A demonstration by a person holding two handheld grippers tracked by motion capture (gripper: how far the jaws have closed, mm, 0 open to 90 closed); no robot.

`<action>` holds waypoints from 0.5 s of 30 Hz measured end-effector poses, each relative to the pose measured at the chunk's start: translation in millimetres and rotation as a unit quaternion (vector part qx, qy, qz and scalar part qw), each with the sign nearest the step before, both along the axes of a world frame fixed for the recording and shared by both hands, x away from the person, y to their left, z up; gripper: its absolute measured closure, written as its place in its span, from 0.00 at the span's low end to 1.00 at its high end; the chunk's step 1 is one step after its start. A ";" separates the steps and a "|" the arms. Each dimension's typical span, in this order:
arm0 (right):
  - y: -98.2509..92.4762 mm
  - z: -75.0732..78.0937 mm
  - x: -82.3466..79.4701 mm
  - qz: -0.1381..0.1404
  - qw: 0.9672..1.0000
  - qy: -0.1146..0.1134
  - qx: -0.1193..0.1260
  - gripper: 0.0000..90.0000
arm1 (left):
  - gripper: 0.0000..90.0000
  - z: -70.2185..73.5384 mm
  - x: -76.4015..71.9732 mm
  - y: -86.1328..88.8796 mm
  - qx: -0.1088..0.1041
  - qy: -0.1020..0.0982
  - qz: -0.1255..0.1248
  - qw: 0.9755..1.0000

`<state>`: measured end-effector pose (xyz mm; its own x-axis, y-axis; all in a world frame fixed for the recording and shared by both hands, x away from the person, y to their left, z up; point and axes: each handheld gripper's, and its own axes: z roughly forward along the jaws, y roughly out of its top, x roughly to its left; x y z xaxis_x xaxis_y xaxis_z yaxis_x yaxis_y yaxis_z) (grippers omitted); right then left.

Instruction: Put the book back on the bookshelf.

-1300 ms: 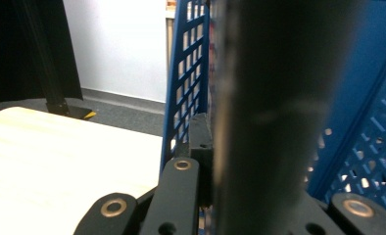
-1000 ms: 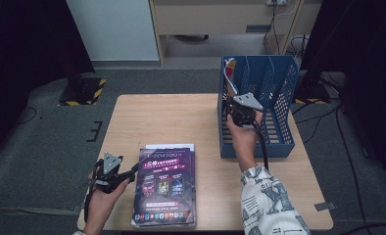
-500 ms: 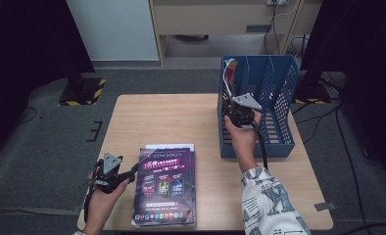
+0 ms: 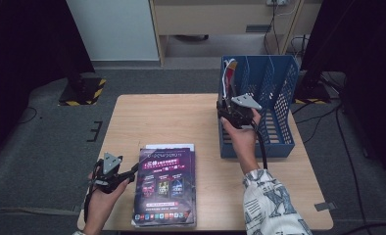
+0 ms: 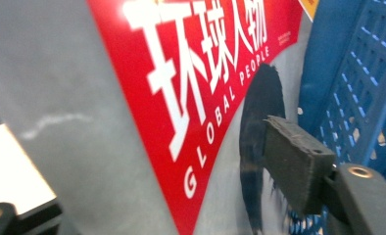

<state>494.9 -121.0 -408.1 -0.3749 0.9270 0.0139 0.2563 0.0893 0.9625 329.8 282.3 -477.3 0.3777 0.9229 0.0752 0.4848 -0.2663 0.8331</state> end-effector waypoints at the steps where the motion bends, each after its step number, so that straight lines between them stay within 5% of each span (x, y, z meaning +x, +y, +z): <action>1: 0.2 0.0 -0.2 0.003 1.000 0.000 0.000 0.36 | 0.35 0.0 0.0 0.0 0.000 0.000 0.000 1.000; 15: 4.8 -2.2 -0.9 0.010 1.000 0.006 -0.008 0.24 | 0.35 0.1 -0.1 0.2 0.000 0.000 0.000 1.000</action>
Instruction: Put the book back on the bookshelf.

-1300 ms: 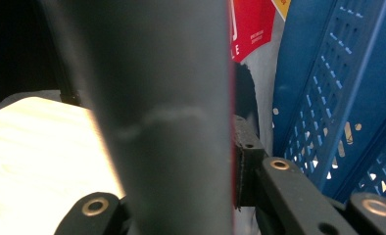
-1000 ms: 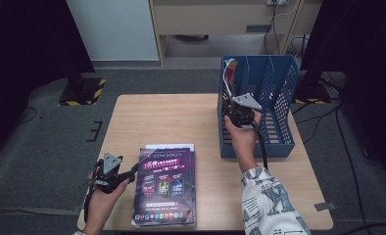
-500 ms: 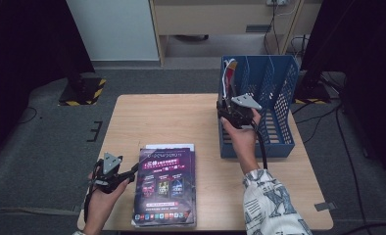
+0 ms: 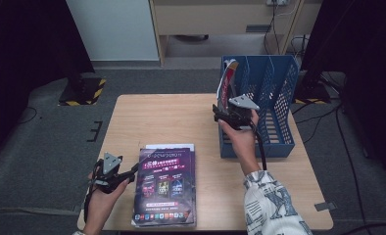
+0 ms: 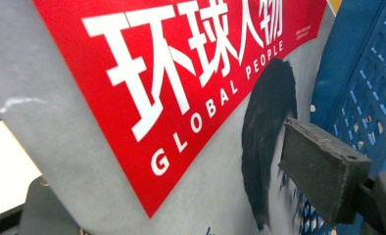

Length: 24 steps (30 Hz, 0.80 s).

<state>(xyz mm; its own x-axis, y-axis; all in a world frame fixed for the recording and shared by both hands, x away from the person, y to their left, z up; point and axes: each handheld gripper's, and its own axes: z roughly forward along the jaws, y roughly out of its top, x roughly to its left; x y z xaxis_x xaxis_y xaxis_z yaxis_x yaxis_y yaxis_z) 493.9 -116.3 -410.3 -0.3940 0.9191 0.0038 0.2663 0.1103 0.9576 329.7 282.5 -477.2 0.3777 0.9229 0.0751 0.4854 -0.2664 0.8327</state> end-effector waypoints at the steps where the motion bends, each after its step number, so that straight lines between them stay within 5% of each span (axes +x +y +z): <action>1: 0.2 -0.2 0.1 0.000 1.000 0.001 0.000 0.24 | 0.35 -0.1 0.0 0.0 0.000 0.000 0.000 1.000; 20: 3.8 -2.4 -0.9 0.007 1.000 0.013 -0.002 0.15 | 0.35 -0.3 0.2 -0.5 0.000 0.000 -0.001 1.000; 24: 3.6 -4.6 -3.6 0.001 1.000 -0.005 0.010 0.14 | 0.34 -0.3 0.2 -0.6 0.001 0.001 -0.001 1.000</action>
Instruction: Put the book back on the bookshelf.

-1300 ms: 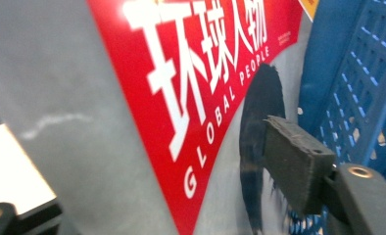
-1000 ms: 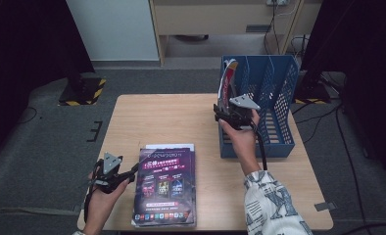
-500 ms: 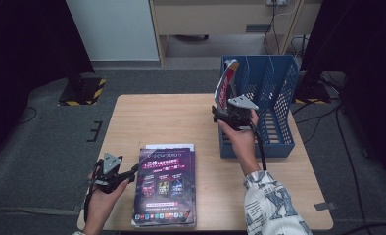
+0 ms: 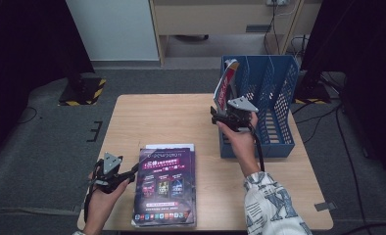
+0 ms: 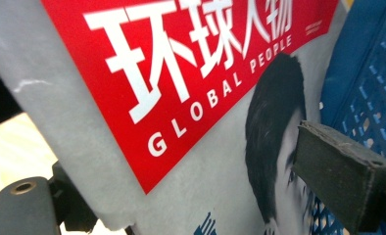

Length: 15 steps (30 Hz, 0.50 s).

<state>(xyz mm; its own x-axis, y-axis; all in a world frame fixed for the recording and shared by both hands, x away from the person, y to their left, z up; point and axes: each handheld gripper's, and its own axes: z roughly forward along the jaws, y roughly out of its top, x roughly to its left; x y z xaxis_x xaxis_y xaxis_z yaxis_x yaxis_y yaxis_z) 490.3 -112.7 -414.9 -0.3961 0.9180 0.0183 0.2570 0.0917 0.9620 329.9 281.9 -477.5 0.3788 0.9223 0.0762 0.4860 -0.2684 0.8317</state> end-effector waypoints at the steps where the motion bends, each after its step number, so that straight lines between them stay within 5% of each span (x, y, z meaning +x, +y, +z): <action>1: -0.3 -0.8 -0.7 0.000 1.000 -0.001 0.001 0.16 | 0.34 -0.1 0.1 0.0 0.000 0.000 0.000 1.000; 11: 0.4 0.5 -8.4 0.013 1.000 0.005 -0.013 0.10 | 0.34 -0.2 0.3 0.1 0.000 0.001 0.000 1.000; 15: -2.6 3.3 -14.2 0.020 1.000 0.014 -0.001 0.09 | 0.33 -0.2 0.4 0.0 0.002 0.001 0.000 1.000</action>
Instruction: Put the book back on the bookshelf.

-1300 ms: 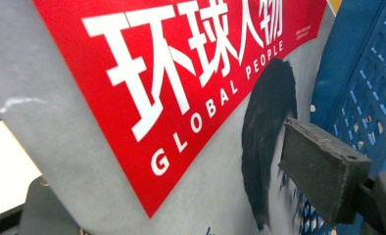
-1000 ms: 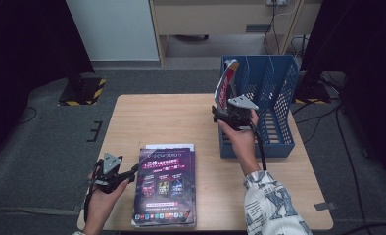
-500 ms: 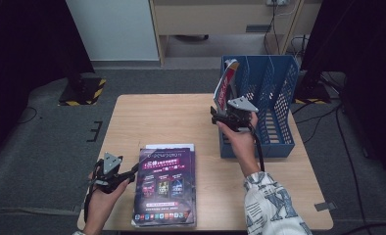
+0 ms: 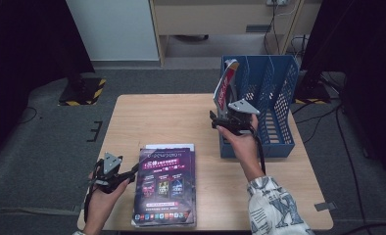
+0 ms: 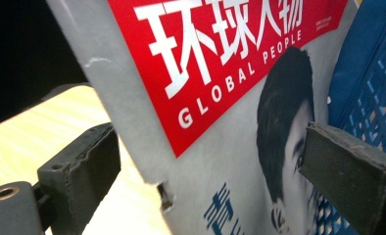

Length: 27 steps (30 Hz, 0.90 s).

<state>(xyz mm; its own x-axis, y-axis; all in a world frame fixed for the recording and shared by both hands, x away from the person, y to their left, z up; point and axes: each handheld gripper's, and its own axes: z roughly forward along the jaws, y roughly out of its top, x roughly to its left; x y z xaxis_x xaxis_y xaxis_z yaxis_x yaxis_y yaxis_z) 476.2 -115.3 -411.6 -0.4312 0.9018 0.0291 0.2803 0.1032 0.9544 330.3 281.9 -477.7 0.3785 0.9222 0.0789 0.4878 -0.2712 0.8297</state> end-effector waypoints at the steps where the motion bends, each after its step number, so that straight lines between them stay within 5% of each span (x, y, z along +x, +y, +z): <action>1: -0.7 0.4 -1.4 0.000 1.000 0.001 -0.002 0.09 | 0.33 0.0 0.0 0.1 0.000 0.000 0.000 1.000; 12: -15.4 5.8 -33.2 0.047 0.999 0.012 -0.009 0.11 | 0.31 -1.7 1.1 -1.4 0.007 0.004 -0.002 1.000; 27: -19.4 -6.4 -71.0 0.084 0.996 0.023 -0.008 0.14 | 0.23 -4.2 3.5 -2.5 0.005 0.012 -0.006 1.000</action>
<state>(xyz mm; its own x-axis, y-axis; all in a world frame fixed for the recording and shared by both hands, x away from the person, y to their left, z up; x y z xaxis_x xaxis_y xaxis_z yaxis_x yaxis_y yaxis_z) 405.2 -134.6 -418.0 -0.5739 0.8180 0.0390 0.3013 0.1667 0.9388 333.8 279.4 -481.9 0.3920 0.9165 0.0798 0.5037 -0.2864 0.8151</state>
